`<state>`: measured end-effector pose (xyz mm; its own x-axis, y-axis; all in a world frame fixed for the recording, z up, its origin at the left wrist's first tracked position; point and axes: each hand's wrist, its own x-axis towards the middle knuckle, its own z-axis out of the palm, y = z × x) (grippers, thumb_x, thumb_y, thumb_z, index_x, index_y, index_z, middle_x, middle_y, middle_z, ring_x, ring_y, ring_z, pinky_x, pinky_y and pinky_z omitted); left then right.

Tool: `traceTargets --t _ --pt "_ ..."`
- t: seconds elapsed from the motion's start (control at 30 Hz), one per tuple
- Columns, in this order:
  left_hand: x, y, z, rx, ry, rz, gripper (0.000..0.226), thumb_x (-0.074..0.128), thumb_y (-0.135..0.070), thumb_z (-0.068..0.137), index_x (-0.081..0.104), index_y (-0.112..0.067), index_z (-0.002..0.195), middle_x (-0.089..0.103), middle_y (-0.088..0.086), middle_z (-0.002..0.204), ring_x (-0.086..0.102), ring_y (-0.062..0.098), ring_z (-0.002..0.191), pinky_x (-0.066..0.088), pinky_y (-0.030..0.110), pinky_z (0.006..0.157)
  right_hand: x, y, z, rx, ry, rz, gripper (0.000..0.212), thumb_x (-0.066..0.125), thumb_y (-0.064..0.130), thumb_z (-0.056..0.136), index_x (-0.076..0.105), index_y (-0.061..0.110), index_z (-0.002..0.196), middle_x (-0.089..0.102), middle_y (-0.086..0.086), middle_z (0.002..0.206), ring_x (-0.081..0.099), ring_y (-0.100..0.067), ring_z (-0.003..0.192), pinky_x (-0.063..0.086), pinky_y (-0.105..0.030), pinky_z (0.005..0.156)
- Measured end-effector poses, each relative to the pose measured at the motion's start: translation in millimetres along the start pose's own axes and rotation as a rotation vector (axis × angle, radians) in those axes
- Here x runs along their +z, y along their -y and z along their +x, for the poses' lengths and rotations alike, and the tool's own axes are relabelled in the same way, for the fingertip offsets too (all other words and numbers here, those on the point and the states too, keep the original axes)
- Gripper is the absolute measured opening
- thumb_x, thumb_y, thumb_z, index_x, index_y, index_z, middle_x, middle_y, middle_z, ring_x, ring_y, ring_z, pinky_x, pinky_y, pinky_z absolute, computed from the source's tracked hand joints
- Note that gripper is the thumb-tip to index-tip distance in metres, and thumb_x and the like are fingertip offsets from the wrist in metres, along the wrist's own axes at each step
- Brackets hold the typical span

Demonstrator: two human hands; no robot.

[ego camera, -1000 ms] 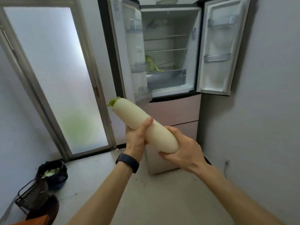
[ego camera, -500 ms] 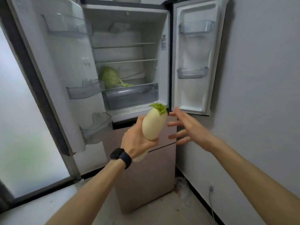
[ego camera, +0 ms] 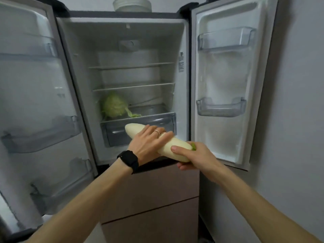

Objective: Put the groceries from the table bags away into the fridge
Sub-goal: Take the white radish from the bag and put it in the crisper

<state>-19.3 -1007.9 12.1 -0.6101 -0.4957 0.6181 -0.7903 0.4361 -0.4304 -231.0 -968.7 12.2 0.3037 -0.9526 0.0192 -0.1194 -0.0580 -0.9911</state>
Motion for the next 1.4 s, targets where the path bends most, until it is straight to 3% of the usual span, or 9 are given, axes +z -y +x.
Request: traceTargets --t 0.1,0.2,0.33,0.4,0.67,0.87,1.03,1.23,1.4 --pt "25 18 24 -0.168 -0.012 -0.037 0.086 0.085 -0.029 0.069 0.038 -0.029 0.140 0.053 0.010 0.140 0.045 0.035 0.133 0.040 0.054 0.108 1 -7 40 -0.120 -0.135 0.095 0.048 0.080 0.035 0.082 0.061 0.012 0.120 0.073 -0.013 0.098 0.075 -0.027 0.076 0.063 -0.039 0.073" --pt "53 39 37 -0.637 0.027 -0.345 0.100 0.086 -0.023 0.068 0.026 -0.037 0.147 0.023 0.008 0.158 0.024 0.032 0.143 0.030 0.052 0.116 5 -16 78 -0.215 -0.231 0.094 0.044 0.079 0.035 0.083 0.059 0.023 0.120 0.070 -0.006 0.100 0.075 -0.023 0.073 0.063 -0.040 0.073" --pt "105 86 54 -1.294 -0.203 -1.250 0.065 0.071 -0.018 0.083 0.042 -0.035 0.139 0.043 0.007 0.145 0.053 0.028 0.123 0.050 0.049 0.100 8 -32 130 -0.255 -0.321 0.142 0.047 0.079 0.035 0.083 0.058 0.024 0.124 0.069 -0.002 0.104 0.075 -0.021 0.072 0.063 -0.038 0.071" --pt "131 102 71 -1.425 -0.204 -1.600 0.057 0.068 -0.029 0.091 0.042 -0.029 0.142 0.052 0.007 0.137 0.065 0.032 0.110 0.057 0.048 0.082 10 -43 157 -0.256 -0.343 0.160 0.049 0.080 0.034 0.082 0.059 0.024 0.126 0.068 -0.001 0.106 0.075 -0.021 0.074 0.063 -0.040 0.071" --pt "238 180 148 -1.448 -0.140 -1.663 0.065 0.086 -0.023 0.075 0.056 -0.018 0.132 0.069 0.012 0.113 0.070 0.032 0.091 0.060 0.045 0.061 10 -59 290 -0.318 -0.437 -0.316 0.074 0.077 0.047 0.081 0.036 0.041 0.141 0.047 0.012 0.128 0.055 -0.008 0.107 0.051 -0.030 0.088" --pt "299 239 194 -1.372 0.009 -1.615 0.071 0.089 -0.032 0.070 0.055 -0.012 0.130 0.068 0.012 0.112 0.070 0.032 0.094 0.061 0.051 0.072 14 -55 375 -0.365 -0.581 -0.526 0.075 0.061 0.050 0.093 0.026 0.026 0.155 0.048 0.002 0.140 0.047 -0.006 0.108 0.039 -0.020 0.085" --pt "344 272 210 -1.308 0.121 -1.534 0.084 0.083 -0.043 0.075 0.047 -0.004 0.139 0.063 0.015 0.126 0.065 0.029 0.106 0.056 0.045 0.094 19 -62 433 -0.391 -0.653 -0.623 0.072 0.061 0.052 0.093 0.035 0.019 0.151 0.056 -0.006 0.136 0.058 -0.022 0.111 0.046 -0.029 0.085" --pt "385 293 211 -1.090 0.400 -1.163 0.082 0.043 -0.071 0.091 0.029 -0.023 0.155 0.045 0.008 0.152 0.051 0.028 0.130 0.042 0.039 0.109 15 -74 490 -0.439 -0.757 -0.824 0.064 0.051 0.061 0.088 0.053 0.016 0.134 0.068 -0.005 0.108 0.062 -0.021 0.089 0.041 -0.025 0.068" --pt "388 295 193 -0.787 0.503 -0.728 0.064 0.018 -0.059 0.102 0.019 -0.027 0.158 0.038 0.011 0.157 0.039 0.031 0.141 0.037 0.037 0.111 9 -73 519 -0.412 -0.743 -0.914 0.057 0.062 0.052 0.090 0.052 0.018 0.134 0.067 -0.009 0.106 0.058 -0.029 0.092 0.049 -0.037 0.072"
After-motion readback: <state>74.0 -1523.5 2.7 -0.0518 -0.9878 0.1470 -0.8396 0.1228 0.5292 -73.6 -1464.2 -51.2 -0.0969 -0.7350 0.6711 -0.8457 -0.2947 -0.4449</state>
